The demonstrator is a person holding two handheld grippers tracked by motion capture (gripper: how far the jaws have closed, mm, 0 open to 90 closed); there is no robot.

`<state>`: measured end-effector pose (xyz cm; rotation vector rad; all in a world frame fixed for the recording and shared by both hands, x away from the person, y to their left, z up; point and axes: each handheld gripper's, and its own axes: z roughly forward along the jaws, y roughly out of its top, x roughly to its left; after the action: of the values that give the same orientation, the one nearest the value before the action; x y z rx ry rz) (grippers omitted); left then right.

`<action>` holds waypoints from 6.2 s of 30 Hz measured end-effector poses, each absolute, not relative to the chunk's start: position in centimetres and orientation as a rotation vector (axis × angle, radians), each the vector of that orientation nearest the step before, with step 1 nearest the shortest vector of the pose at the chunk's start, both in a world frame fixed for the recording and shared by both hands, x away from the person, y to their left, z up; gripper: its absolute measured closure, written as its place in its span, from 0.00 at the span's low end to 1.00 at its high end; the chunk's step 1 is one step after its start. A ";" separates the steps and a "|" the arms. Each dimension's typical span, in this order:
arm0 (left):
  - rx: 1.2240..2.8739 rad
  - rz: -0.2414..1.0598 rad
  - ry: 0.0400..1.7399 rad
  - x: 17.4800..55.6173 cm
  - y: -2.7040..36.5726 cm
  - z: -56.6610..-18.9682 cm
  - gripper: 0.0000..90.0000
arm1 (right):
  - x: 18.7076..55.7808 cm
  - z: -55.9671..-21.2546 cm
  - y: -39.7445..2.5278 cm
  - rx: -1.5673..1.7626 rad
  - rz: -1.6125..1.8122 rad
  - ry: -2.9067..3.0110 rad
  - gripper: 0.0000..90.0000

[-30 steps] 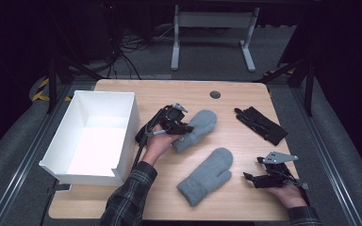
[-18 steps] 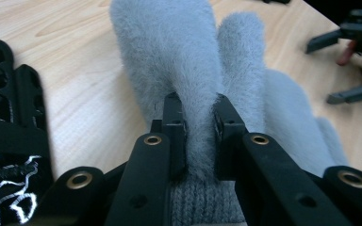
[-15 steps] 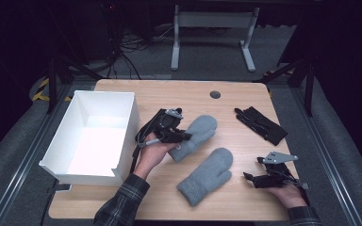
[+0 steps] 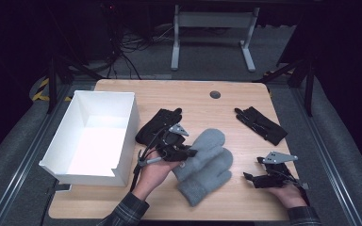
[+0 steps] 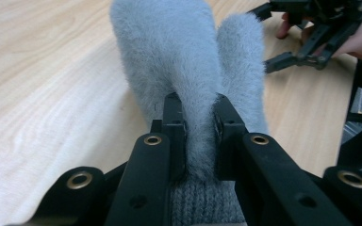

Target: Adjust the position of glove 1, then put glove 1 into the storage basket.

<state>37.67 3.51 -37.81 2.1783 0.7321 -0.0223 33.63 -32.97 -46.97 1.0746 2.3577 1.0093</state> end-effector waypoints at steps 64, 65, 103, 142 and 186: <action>2.265 -0.028 0.609 39.6 0.1 -41.3 0.15 | 33.7 -47.0 -32.9 1.080 1.011 2.356 0.15; 2.265 -0.028 0.609 39.6 0.1 -41.3 0.15 | 33.7 -47.0 -32.9 1.080 1.011 2.356 0.15; 2.299 0.017 0.660 39.7 2.0 -41.7 0.15 | 40.0 -45.1 -22.8 0.881 1.080 2.559 1.00; 2.288 -0.312 0.655 41.6 1.0 -45.7 0.46 | 34.6 -46.7 -31.2 1.085 0.991 2.356 0.23; 2.225 -0.158 0.649 40.4 3.5 -37.4 0.80 | 34.7 -47.0 -31.2 1.073 1.014 2.354 0.17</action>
<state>40.44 3.54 -37.35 2.2250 0.6488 -0.1583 34.68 -31.20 -46.98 1.0731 2.3538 1.0141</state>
